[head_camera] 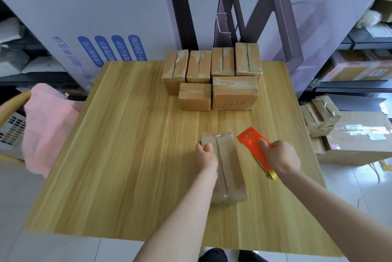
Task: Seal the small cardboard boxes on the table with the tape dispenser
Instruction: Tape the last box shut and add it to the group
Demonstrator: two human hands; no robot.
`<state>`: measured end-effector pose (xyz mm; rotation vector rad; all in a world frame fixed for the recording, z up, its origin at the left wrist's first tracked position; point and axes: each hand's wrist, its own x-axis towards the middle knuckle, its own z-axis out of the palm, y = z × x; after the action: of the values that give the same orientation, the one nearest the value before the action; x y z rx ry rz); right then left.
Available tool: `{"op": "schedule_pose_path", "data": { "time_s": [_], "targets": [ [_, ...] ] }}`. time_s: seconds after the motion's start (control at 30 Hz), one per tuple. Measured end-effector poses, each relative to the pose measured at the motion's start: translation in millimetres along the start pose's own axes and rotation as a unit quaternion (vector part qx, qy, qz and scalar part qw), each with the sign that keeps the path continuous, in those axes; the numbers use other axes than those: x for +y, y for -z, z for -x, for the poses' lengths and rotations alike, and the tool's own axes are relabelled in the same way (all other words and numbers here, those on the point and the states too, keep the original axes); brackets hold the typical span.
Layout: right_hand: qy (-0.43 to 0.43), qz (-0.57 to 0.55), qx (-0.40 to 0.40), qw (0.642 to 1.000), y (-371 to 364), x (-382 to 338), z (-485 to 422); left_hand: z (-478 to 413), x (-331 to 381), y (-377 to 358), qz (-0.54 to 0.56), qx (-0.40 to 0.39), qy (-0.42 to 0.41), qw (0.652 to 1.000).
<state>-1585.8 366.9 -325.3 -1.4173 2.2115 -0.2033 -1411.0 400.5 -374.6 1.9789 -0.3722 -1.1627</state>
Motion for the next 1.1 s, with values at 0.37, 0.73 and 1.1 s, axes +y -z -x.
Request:
{"op": "schedule_pose_path", "data": {
  "time_s": [0.37, 0.73, 1.1],
  "targets": [
    [-0.122, -0.396, 0.013, 0.910, 1, -10, 26, 23, -24, -23, 0.044, 0.055, -0.085, 0.994],
    [-0.116, -0.417, 0.019, 0.901, -2, -1, 24, -11, 30, -12, -0.394, -0.084, -0.385, 0.831],
    [-0.089, -0.408, 0.017, 0.909, -12, 0, 19, -15, 73, -29, -0.665, -0.131, -0.308, 0.668]
  ]
}}
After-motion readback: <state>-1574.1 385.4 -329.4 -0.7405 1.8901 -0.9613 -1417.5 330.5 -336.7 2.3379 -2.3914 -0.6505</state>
